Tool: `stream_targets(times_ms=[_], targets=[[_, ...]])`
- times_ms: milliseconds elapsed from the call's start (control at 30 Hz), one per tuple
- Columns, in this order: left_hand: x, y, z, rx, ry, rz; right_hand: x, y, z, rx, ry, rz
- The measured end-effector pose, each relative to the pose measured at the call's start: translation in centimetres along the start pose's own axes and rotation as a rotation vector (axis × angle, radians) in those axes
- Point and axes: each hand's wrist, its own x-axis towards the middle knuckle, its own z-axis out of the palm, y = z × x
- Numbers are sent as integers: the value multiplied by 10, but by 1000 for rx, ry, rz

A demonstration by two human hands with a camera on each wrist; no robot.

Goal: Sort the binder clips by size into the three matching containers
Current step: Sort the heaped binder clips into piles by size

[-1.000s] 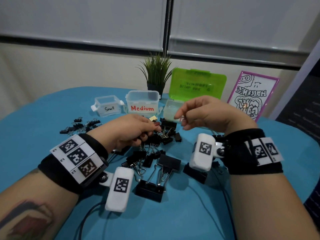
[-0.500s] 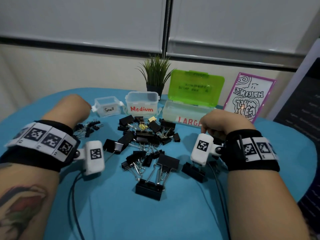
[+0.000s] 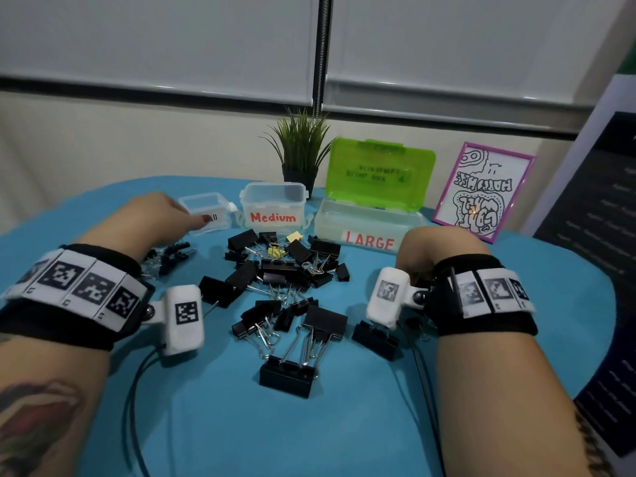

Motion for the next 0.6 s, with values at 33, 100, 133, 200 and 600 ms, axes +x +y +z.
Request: stream_targets(times_ms=[33,100,133,200,600], targets=[[-9,8,1,-90,-7,38,0,-2,0,-12,10,-11],[-28,23,5,-292,-68,117,1,-5,2,-32,7,-47],[-36,31,8,-391,-124,165,1,-6,2,-28,-2,-65],[-53,48,20,-572,-272,235,-1,-8,2,1,-27,-83],[-58,61,62,-713,-572,278,-8,15,4,-4,77,66]])
